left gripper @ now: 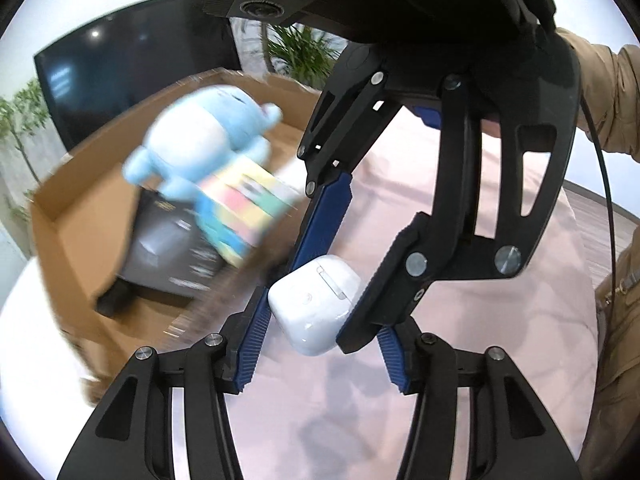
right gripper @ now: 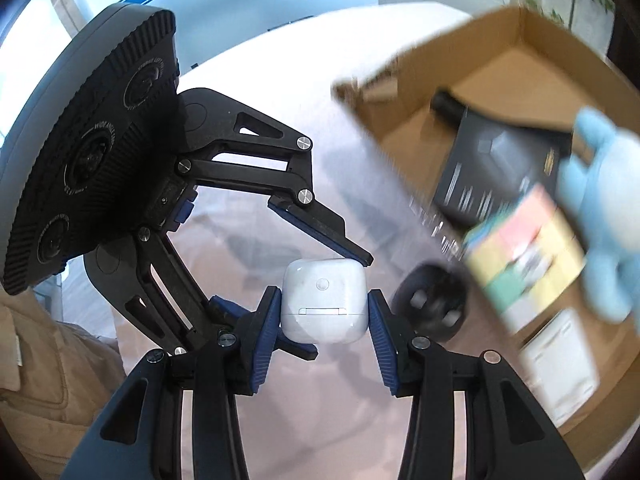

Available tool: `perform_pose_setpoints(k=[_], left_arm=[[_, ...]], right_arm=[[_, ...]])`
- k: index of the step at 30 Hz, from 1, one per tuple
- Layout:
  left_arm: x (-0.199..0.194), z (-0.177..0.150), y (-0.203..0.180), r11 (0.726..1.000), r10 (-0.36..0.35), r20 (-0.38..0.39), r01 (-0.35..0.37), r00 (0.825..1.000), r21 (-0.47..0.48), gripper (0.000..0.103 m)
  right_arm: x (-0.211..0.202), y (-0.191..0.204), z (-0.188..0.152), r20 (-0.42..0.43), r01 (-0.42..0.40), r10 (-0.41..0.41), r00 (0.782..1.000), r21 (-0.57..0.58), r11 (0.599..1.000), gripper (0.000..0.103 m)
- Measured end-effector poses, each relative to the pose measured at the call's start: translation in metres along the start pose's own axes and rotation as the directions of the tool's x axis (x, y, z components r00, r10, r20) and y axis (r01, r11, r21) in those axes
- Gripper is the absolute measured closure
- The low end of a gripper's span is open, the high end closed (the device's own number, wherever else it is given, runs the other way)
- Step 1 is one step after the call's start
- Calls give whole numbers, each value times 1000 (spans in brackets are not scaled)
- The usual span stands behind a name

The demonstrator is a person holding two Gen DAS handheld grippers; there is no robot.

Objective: Organize objects
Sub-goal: 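Lift the earbud case with both grippers and carry it over the box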

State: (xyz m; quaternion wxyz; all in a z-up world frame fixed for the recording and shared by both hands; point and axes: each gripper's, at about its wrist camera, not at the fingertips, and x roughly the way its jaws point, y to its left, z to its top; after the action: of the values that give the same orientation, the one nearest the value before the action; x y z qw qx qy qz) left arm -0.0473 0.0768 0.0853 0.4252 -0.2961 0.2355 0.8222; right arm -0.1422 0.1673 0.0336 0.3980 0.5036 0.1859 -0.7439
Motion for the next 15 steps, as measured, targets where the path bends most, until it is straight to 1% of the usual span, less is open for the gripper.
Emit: perform_pose_setpoints(k=[2, 3, 4, 6, 7, 8, 9, 10, 11, 12, 13, 14, 15], left_arm=[[-20, -8, 13, 1000, 30, 13, -30, 999, -5, 54], [-29, -14, 18, 999, 42, 16, -42, 999, -6, 54], [-31, -10, 28, 998, 55, 19, -55, 998, -10, 54], [-29, -7, 47, 997, 72, 22, -71, 997, -24, 54], [-25, -5, 60, 996, 79, 19, -78, 997, -35, 54], [-43, -16, 54, 996, 85, 16, -84, 996, -41, 54], [-42, -17, 61, 995, 92, 8, -92, 996, -48, 54], [-36, -16, 71, 994, 99, 0, -99, 995, -56, 54], [-26, -14, 80, 993, 100, -6, -100, 995, -63, 55], [-28, -16, 83, 992, 103, -12, -103, 995, -72, 55], [-22, -16, 91, 991, 103, -19, -104, 994, -81, 55], [-5, -19, 91, 991, 103, -24, -105, 994, -86, 55], [0, -21, 94, 990, 103, -28, -106, 994, -90, 55]], right_arm=[[-10, -4, 16, 6, 14, -14, 1000, -26, 1000, 62], [-13, 3, 22, 8, 16, -16, 1000, -36, 999, 62], [-16, -7, 48, 8, 18, -18, 1000, -45, 999, 62], [-16, -11, 73, 10, 30, -30, 1000, -62, 998, 62], [-15, -16, 79, 9, 34, -33, 999, -65, 997, 62], [-14, -23, 84, 9, 38, -37, 999, -65, 997, 62], [-7, -21, 94, 8, 43, -43, 999, -63, 997, 62], [2, -28, 112, 5, 46, -46, 999, -61, 997, 62], [5, -35, 116, 4, 49, -49, 999, -57, 997, 62], [-5, -48, 116, 3, 51, -51, 999, -52, 997, 62], [3, -56, 118, 1, 51, -51, 999, -45, 998, 62], [6, -60, 119, -1, 52, -52, 999, -41, 998, 62], [8, -67, 121, -3, 54, -54, 999, -38, 998, 62]])
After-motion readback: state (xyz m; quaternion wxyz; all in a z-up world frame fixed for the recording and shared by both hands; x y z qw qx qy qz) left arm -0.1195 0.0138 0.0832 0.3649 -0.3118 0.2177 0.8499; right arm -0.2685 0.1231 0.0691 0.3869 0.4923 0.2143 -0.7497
